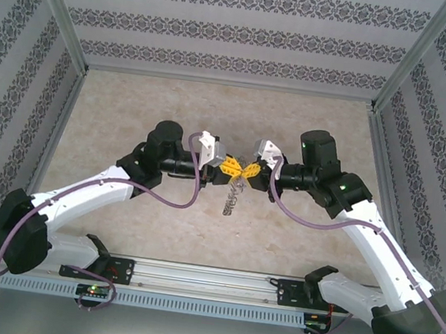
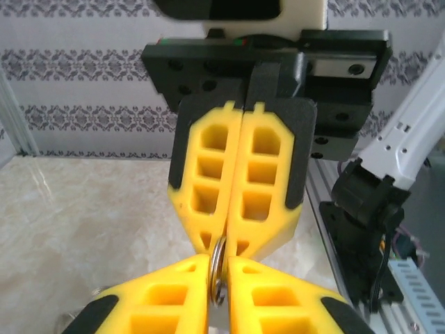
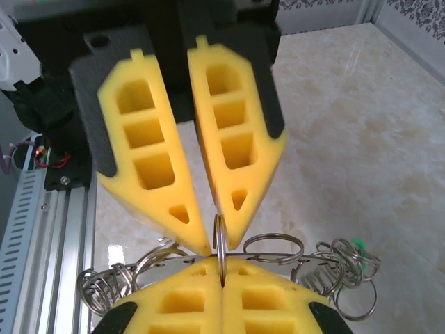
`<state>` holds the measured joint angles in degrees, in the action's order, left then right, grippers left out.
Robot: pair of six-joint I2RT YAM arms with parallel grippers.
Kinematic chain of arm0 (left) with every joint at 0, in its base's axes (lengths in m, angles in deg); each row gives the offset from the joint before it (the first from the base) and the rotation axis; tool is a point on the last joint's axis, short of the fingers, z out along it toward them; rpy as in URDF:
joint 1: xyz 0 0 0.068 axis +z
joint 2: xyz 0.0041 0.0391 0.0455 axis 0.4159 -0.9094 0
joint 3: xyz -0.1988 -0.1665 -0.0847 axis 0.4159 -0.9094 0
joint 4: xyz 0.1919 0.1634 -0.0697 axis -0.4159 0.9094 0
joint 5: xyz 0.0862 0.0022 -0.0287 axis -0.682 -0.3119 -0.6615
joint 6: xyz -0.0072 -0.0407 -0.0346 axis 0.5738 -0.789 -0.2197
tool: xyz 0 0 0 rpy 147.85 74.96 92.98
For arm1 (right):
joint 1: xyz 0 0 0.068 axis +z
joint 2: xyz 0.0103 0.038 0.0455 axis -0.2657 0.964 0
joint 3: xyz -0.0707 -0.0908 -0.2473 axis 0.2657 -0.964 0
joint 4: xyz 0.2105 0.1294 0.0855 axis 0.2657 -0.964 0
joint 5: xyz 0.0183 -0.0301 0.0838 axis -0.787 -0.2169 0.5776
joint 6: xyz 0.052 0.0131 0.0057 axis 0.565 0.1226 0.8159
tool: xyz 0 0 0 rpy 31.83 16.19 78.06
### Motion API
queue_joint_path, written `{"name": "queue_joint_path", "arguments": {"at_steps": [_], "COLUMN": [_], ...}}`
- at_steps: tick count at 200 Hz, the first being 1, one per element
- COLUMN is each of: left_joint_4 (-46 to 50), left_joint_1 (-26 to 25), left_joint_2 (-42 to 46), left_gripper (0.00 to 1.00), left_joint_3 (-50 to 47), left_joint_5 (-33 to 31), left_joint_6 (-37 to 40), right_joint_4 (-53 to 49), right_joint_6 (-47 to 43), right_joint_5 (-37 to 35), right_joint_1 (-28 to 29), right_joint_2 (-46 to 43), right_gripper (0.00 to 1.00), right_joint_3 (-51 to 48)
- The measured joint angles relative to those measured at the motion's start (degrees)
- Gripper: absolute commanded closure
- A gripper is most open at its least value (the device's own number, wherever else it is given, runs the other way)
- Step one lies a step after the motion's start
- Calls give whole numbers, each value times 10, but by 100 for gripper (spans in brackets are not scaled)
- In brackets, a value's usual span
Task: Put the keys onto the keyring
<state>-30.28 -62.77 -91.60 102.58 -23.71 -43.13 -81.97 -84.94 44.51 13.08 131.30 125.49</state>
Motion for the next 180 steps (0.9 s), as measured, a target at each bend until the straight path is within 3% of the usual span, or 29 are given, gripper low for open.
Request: {"name": "queue_joint_path", "arguments": {"at_steps": [30, 76, 137, 180], "left_joint_4": [124, 227, 278, 303], "left_joint_1": [-1, -5, -5, -5], "left_joint_2": [0, -7, -16, -26], "left_gripper": [77, 73, 82, 79], "left_joint_3": [73, 91, 118, 138], "left_joint_5": [9, -13, -37, -41], "left_joint_6": [90, 162, 199, 221], "right_joint_4": [-26, -35, -42, -43], "right_joint_6": [-19, -27, -39, -41], "right_joint_5": [-40, -80, -104, -110], "right_joint_1": [25, 46, 58, 64], "right_joint_2": [2, 4, 5, 5], "right_gripper": [100, 100, 100, 100], "right_joint_3": [19, 26, 26, 26]}}
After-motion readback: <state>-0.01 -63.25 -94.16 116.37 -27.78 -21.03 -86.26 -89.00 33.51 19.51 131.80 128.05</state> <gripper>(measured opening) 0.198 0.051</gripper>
